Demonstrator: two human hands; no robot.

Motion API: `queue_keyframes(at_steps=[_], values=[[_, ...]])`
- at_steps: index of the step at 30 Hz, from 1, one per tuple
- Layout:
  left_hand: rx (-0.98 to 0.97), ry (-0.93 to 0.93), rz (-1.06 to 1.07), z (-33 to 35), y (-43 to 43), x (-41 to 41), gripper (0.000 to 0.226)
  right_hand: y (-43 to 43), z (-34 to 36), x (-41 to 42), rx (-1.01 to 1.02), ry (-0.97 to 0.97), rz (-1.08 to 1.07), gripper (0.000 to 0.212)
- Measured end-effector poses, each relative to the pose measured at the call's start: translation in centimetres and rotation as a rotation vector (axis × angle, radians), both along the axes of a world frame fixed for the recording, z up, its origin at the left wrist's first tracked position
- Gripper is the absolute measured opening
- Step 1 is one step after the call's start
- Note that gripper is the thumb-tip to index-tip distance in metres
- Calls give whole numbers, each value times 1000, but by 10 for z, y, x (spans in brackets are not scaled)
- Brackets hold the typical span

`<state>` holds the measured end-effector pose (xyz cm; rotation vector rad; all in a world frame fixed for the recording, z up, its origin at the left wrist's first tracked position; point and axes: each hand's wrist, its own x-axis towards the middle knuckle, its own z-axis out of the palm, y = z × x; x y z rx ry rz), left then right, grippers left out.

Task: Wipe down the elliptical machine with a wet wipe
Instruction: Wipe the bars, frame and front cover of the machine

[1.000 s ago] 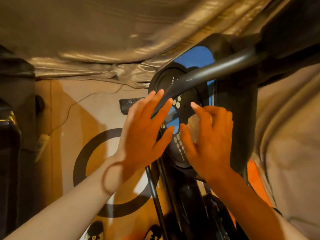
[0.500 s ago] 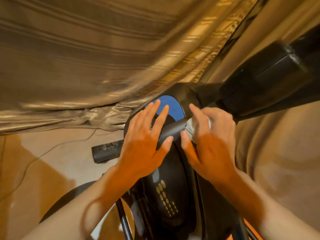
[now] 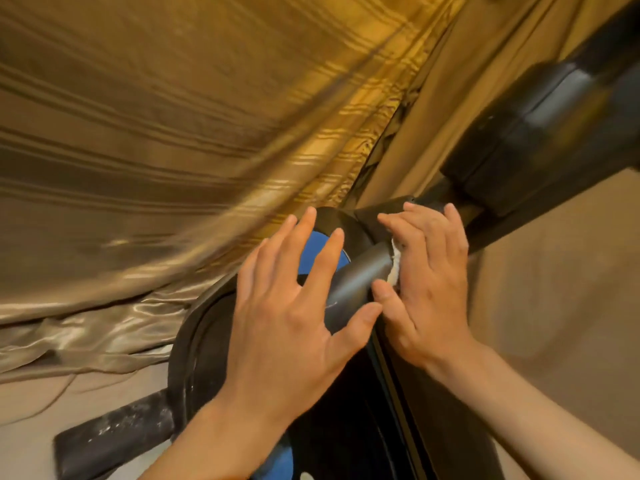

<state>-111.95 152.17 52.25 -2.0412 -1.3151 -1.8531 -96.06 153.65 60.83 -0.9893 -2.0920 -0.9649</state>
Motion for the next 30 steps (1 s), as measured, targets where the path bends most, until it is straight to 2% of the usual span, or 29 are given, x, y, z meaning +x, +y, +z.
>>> queue_keyframes(at_steps=[6, 10, 11, 14, 17, 20, 24, 27, 30], values=[[10, 12, -19, -1, 3, -1, 80, -23, -20, -14, -158, 80, 41, 79], [23, 2, -53, 0, 2, -4, 84, -32, 0, 7, -137, -261, -126, 74], [10, -4, -62, 1, 2, -4, 84, -32, 11, 14, -124, -290, -190, 73], [-30, -43, -137, 1, -2, -6, 84, -36, 28, 21, -117, -247, -325, 72], [-40, -90, -193, -6, -6, -13, 76, -42, 18, 11, -57, -149, -363, 73], [-25, -107, -208, -24, -9, -21, 68, -42, 4, 0, -51, -34, -317, 75], [24, -80, -232, -56, -6, -25, 63, -48, -19, -5, -131, -14, -171, 76], [45, -103, -244, -74, 1, -21, 61, -56, -24, 0, -180, -123, -120, 81], [82, -140, -281, -79, 5, -18, 63, -55, 0, 23, -184, -419, -198, 84]])
